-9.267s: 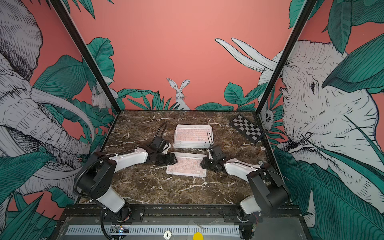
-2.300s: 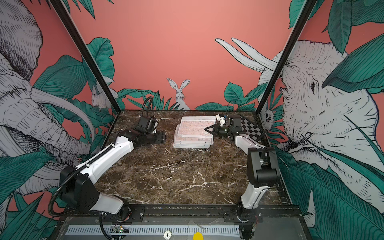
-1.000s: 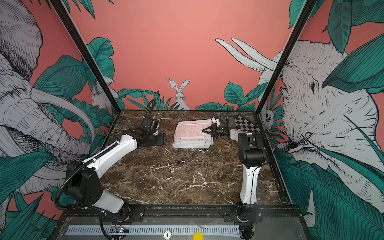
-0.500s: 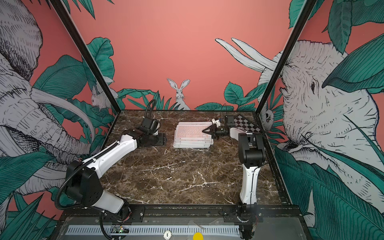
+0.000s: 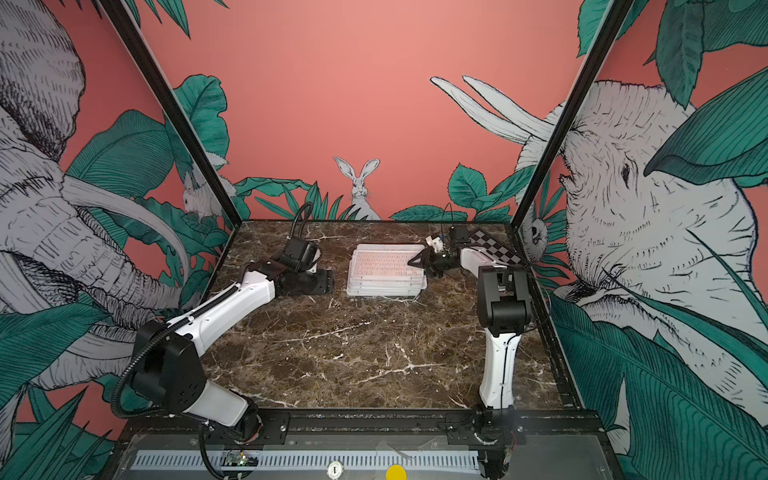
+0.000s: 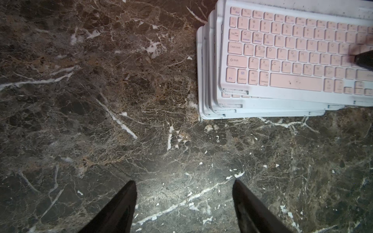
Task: Stack the numeric keypads
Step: Place the numeric keypad at the numeric keypad.
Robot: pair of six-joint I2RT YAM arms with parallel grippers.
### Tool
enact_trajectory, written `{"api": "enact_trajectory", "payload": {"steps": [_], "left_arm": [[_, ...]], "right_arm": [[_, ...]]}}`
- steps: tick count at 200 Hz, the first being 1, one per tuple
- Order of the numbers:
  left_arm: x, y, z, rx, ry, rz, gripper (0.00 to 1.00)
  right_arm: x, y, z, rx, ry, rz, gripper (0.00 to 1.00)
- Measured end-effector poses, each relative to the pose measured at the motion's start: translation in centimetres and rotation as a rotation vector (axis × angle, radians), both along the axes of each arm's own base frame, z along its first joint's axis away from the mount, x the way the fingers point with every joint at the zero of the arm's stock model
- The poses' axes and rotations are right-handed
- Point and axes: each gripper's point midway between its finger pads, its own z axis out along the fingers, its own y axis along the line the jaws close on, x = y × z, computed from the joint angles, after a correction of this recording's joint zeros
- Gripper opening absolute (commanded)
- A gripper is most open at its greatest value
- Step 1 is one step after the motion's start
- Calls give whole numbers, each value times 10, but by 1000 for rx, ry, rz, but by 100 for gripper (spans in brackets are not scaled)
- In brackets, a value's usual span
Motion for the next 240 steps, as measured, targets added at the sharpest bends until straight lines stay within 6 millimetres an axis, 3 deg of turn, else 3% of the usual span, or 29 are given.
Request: {"api": "enact_trajectory", "payload": {"steps": [192, 219, 240], "left_arm": [[-4, 4, -9, 9, -4, 5, 77], [-1, 11, -4, 38, -40, 14, 77], [6, 24, 14, 82, -135, 53, 78]], "right_arm": [[-1, -36, -9, -316, -15, -62, 43], [-3, -43, 4, -361, -64, -77, 44], [-16, -53, 30, -408, -142, -109, 45]]}}
